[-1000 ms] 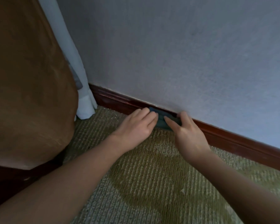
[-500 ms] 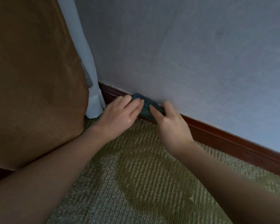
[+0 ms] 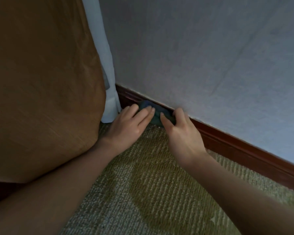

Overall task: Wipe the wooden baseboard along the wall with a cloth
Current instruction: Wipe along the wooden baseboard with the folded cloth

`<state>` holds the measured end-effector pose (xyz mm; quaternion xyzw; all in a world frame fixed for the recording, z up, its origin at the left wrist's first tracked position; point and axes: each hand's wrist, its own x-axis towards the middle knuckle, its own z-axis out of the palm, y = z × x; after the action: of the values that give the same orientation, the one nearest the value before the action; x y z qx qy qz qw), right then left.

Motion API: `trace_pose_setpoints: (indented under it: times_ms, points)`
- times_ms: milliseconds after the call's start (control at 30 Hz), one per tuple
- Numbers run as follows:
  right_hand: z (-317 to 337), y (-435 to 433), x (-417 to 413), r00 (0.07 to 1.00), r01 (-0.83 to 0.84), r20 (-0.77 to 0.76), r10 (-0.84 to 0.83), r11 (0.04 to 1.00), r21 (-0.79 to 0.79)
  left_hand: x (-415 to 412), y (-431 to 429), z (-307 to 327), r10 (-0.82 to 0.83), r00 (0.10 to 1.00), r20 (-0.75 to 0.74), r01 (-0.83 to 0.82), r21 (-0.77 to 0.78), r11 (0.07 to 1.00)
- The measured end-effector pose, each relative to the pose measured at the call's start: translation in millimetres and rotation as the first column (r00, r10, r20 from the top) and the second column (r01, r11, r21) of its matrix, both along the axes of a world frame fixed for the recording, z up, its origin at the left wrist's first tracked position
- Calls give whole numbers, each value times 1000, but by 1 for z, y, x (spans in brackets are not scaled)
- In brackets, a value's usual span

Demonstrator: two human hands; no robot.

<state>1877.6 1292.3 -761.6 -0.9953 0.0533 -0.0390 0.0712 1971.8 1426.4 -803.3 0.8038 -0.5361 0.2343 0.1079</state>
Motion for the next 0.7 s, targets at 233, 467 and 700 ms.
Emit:
trace_pose_setpoints:
  times_ms: [233, 467, 700]
  points:
    - [4, 12, 17, 999, -47, -15, 46, 994, -101, 10, 12, 4, 42, 999, -30, -41, 31, 999]
    - [-1, 10, 13, 992, -13, 125, 18, 999, -36, 10, 8, 14, 34, 996, -80, -37, -38, 999]
    - [-3, 16, 20, 991, -26, 129, 32, 999, -45, 12, 9, 2, 68, 991, -113, -74, -47, 996]
